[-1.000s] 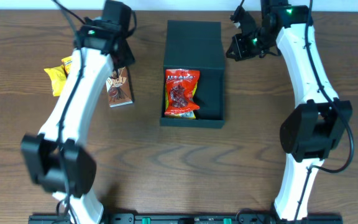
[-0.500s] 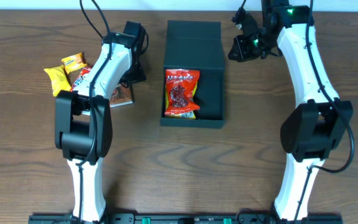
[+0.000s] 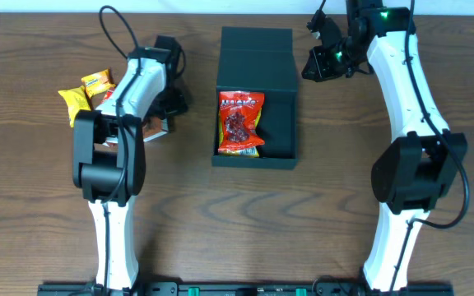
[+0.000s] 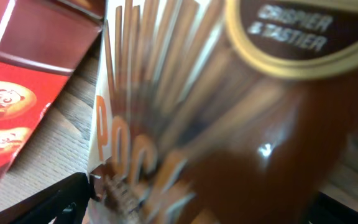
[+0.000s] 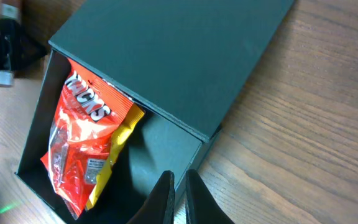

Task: Pack container
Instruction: 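Reach the left gripper to the brown Pocky box, then grasp the brown Pocky box with the left gripper and lift it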

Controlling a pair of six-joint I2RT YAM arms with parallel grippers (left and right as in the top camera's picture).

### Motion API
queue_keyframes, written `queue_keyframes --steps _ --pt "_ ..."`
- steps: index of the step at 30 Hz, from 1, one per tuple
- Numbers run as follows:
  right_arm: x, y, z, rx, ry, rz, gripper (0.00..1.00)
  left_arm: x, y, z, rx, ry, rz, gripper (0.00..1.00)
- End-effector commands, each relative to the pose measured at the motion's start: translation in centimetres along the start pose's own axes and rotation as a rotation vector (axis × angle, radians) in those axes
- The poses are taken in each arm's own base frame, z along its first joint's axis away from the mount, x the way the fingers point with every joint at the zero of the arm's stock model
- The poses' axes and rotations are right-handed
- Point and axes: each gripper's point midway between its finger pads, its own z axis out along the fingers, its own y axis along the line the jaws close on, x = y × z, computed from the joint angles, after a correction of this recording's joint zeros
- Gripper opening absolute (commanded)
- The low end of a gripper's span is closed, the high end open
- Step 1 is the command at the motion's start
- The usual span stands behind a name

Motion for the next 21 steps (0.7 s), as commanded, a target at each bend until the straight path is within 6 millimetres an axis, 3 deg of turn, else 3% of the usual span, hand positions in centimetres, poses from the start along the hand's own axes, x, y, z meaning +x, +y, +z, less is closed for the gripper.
queue_keyframes --steps 1,8,13,15,21 --pt "0.07 -0.13 -0.07 0.0 0.001 -0.003 0.08 0.42 -0.54 0.7 0.07 0.058 0.009 0.99" --pt "-0.01 -0.14 -0.07 0.001 -0.002 -0.005 0.09 0.34 -0.52 0.73 0.08 0.061 0.025 1.0" --pt "0.04 -0.13 -0.07 0.0 0.0 -0.004 0.09 0.34 -0.52 0.74 0.08 0.061 0.025 0.72" --pt "0.1 -0.12 -0.07 0.0 0.002 -0.002 0.09 0.35 -0.52 0.74 0.08 0.061 0.025 0.67" --pt "0.11 -0.54 -0.21 0.011 0.0 0.001 0.09 0.27 -0.57 0.4 0.086 0.059 0.03 0.65"
